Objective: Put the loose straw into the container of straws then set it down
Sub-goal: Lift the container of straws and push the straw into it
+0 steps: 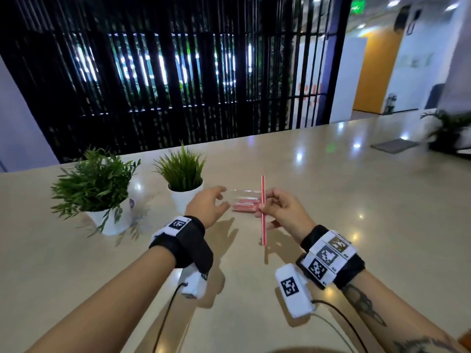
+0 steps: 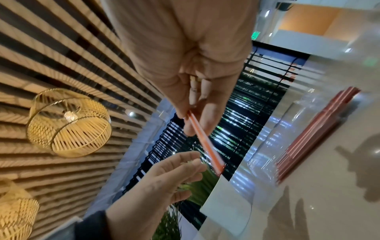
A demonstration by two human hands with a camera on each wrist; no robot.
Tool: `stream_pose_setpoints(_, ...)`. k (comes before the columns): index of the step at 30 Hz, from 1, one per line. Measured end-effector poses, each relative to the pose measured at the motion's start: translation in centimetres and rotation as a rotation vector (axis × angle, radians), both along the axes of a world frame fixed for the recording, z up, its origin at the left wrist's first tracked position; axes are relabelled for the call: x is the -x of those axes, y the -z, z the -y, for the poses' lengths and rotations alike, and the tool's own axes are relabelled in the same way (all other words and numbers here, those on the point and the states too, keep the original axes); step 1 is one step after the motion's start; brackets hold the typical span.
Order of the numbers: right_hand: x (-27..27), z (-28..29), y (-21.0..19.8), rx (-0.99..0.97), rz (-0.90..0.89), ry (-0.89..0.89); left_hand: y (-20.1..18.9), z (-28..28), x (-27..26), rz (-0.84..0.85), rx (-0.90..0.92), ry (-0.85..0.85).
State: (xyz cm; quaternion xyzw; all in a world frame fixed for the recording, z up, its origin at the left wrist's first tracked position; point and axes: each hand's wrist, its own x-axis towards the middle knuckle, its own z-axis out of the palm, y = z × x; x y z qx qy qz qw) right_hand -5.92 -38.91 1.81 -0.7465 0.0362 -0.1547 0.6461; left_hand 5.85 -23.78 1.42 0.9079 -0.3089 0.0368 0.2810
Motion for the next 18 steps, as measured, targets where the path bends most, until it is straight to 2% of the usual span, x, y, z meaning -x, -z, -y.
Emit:
stream_pose_setpoints(5,0.8,3.3,0.4,0.062,0.01,0.171,0.6,5.3,-1.7,0.09,-0.141,0.059)
stream_pose_setpoints(11,1.8,6.4,0.6,0.095,0.051,0.287,2.3,9.7,-3.9,0.095,-0.313,0.049)
stream_pose_setpoints(18,2.6,8.6,1.2,0.073,0.035,0.325,4.3,12.4,-5.1,0.161,-0.439,0.027)
